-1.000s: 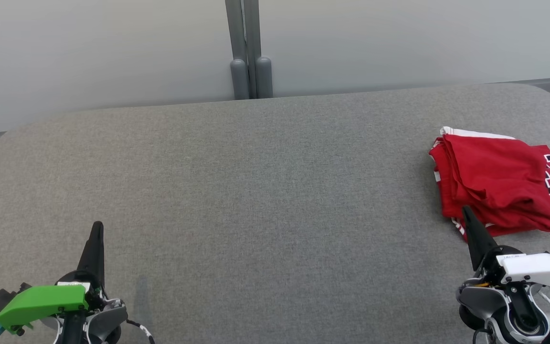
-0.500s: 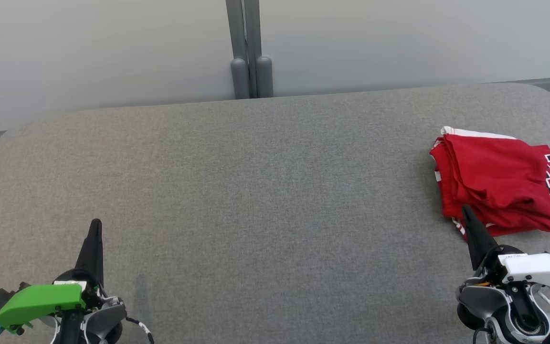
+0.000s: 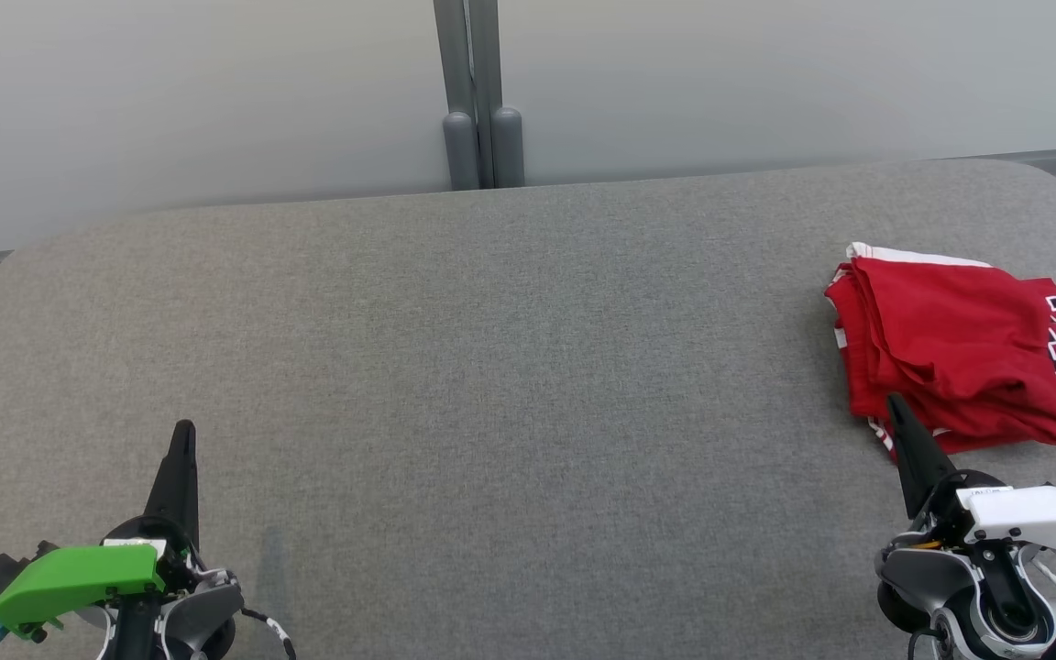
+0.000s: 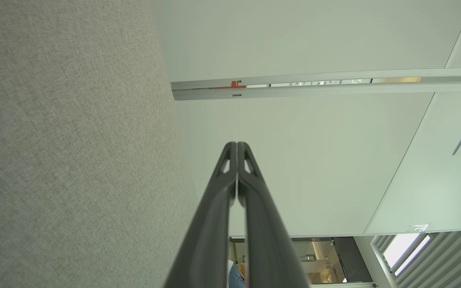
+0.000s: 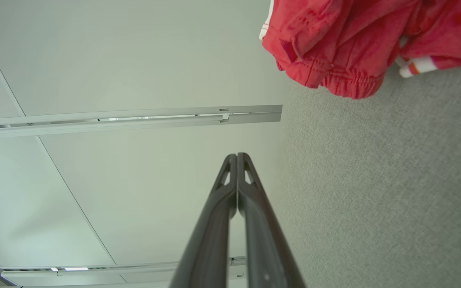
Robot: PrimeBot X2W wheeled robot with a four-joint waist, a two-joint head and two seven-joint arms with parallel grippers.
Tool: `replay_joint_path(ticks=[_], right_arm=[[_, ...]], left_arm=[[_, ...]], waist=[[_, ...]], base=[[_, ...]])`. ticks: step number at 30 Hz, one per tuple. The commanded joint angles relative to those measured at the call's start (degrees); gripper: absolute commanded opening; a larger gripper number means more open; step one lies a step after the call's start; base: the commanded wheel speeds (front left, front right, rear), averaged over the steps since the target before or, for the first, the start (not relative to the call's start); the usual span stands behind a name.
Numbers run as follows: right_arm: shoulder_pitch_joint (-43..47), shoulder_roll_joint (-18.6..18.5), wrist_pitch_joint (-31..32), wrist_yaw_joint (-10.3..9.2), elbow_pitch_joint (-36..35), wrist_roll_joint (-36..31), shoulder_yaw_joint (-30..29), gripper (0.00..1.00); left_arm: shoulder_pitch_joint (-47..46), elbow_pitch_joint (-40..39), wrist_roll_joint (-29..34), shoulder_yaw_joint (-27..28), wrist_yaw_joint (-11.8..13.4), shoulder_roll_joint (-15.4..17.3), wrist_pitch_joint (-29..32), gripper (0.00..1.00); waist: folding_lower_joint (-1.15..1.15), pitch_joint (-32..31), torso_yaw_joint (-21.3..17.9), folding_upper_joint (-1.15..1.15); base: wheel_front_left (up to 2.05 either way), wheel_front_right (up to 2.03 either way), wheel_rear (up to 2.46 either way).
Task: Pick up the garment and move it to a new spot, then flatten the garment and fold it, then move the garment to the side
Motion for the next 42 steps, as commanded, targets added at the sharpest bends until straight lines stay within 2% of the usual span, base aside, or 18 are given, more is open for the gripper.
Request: replay_joint_path(ticks=[1,42], right_arm=[[-0.34,-0.07,0.21,0.0,-0.29,0.37,-0.11,0.0],[-0.34,-0.07,0.19,0.0,-0.29,0.39,-0.09,0.0]], left_arm=[[-0.59,-0.14,-0.05,0.12,-0.31,0.05,0.2,0.0],[-0.59,-0.15,-0.06,0.1,-0.31,0.06,0.19,0.0]], waist=[[0.0,0.0,0.0,0.0],[0.0,0.0,0.0,0.0]], base=[[0.0,0.0,0.0],[0.0,0.0,0.0]])
